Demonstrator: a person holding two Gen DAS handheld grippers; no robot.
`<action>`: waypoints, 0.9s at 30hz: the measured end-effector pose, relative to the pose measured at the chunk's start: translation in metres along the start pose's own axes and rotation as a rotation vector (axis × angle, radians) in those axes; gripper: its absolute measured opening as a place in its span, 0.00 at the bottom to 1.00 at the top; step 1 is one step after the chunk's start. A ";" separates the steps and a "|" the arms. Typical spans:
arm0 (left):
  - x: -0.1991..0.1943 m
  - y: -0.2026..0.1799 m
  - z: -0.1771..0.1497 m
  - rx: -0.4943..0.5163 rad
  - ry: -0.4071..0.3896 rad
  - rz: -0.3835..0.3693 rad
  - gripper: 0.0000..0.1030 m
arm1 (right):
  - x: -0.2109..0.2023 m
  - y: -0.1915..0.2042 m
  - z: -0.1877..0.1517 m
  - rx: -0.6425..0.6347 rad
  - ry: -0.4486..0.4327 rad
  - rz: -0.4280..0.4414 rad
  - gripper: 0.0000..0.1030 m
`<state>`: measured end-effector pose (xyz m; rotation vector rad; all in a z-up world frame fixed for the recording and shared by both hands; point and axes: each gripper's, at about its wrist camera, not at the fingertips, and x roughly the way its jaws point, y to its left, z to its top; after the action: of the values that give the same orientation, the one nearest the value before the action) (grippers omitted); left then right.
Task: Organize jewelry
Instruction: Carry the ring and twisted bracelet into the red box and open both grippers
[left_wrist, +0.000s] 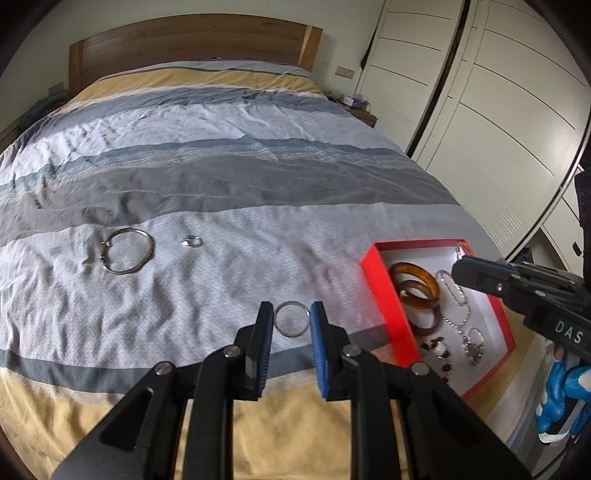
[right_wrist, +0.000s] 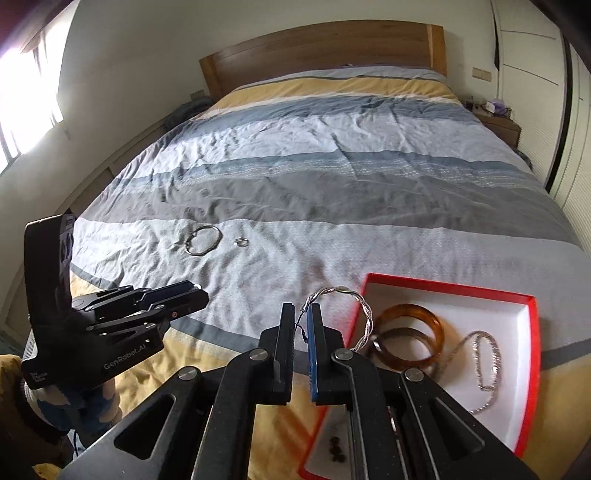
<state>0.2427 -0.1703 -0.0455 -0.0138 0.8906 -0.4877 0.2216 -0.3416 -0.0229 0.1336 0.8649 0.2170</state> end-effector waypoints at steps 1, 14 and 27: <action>0.001 -0.012 -0.001 0.015 0.003 -0.015 0.18 | -0.006 -0.011 -0.004 0.013 0.000 -0.017 0.06; 0.039 -0.126 -0.026 0.158 0.089 -0.135 0.18 | -0.018 -0.112 -0.062 0.150 0.059 -0.128 0.07; 0.073 -0.172 -0.059 0.251 0.202 -0.204 0.18 | 0.007 -0.140 -0.095 0.180 0.128 -0.122 0.07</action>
<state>0.1676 -0.3421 -0.1011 0.1779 1.0256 -0.7990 0.1722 -0.4726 -0.1177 0.2362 1.0165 0.0332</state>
